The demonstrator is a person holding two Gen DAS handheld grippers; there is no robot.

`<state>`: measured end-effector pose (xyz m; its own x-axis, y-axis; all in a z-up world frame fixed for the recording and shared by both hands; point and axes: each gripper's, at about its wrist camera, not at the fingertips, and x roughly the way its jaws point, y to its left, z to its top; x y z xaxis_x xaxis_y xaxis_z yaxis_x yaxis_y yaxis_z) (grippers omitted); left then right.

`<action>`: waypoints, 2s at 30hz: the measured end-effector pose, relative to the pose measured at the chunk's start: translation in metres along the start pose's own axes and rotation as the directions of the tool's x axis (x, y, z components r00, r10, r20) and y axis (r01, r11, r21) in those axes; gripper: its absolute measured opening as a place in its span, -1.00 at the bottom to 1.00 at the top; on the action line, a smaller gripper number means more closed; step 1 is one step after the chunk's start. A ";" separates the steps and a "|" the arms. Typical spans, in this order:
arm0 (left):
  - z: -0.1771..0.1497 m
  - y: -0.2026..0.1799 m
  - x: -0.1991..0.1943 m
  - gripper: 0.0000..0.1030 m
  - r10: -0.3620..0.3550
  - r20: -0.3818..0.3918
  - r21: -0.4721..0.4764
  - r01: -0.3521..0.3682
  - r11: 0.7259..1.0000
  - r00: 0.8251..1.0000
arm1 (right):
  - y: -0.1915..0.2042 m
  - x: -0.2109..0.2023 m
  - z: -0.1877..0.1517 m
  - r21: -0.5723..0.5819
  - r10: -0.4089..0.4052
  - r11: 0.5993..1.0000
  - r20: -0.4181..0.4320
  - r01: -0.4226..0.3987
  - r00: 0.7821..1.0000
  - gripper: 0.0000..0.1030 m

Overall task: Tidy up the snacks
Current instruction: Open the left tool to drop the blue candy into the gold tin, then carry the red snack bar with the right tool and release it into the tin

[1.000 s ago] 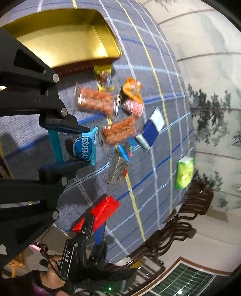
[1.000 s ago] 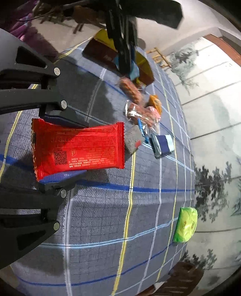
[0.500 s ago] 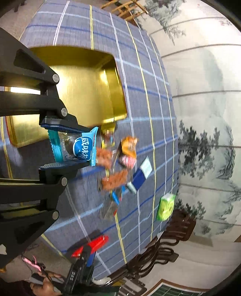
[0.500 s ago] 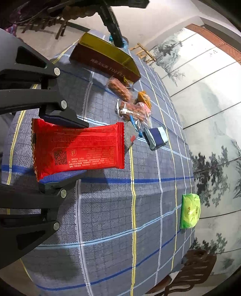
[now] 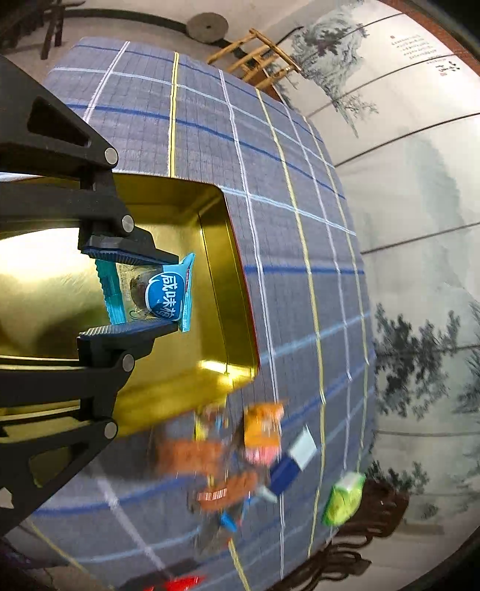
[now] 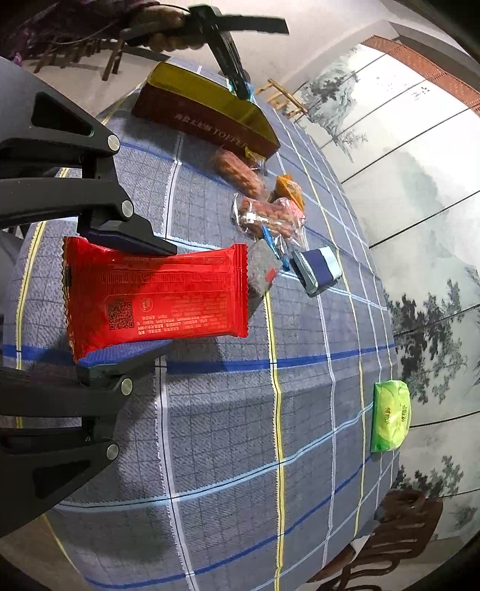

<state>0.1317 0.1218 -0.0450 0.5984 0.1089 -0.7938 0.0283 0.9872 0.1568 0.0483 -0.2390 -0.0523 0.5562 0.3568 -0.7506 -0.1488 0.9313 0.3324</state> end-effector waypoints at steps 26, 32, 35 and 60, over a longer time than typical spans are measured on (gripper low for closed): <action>-0.047 0.031 -0.061 0.48 0.019 0.087 -0.182 -0.003 0.983 0.996 | 0.060 -0.010 0.034 -0.017 0.174 0.985 0.025 -0.174 0.984 -0.13; -0.074 0.046 -0.080 0.58 -0.027 0.067 -0.304 0.047 0.951 0.997 | 0.135 0.014 0.064 -0.099 0.322 0.941 -0.031 -0.324 0.946 -0.13; -0.077 0.049 -0.083 0.59 -0.029 0.051 -0.313 0.043 0.949 0.998 | 0.182 0.039 0.076 -0.144 0.384 0.908 -0.086 -0.393 0.919 -0.13; -0.098 0.059 -0.113 0.98 -0.012 0.112 -0.261 0.041 0.965 0.994 | 0.293 0.169 0.081 -0.265 0.256 0.915 -0.204 -0.305 0.945 0.09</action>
<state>-0.0126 0.1793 -0.0035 0.6836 0.0834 -0.7251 -0.1570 0.9870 -0.0345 0.1651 0.0876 -0.0350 0.3202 0.5905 -0.7408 -0.5222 0.7625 0.3820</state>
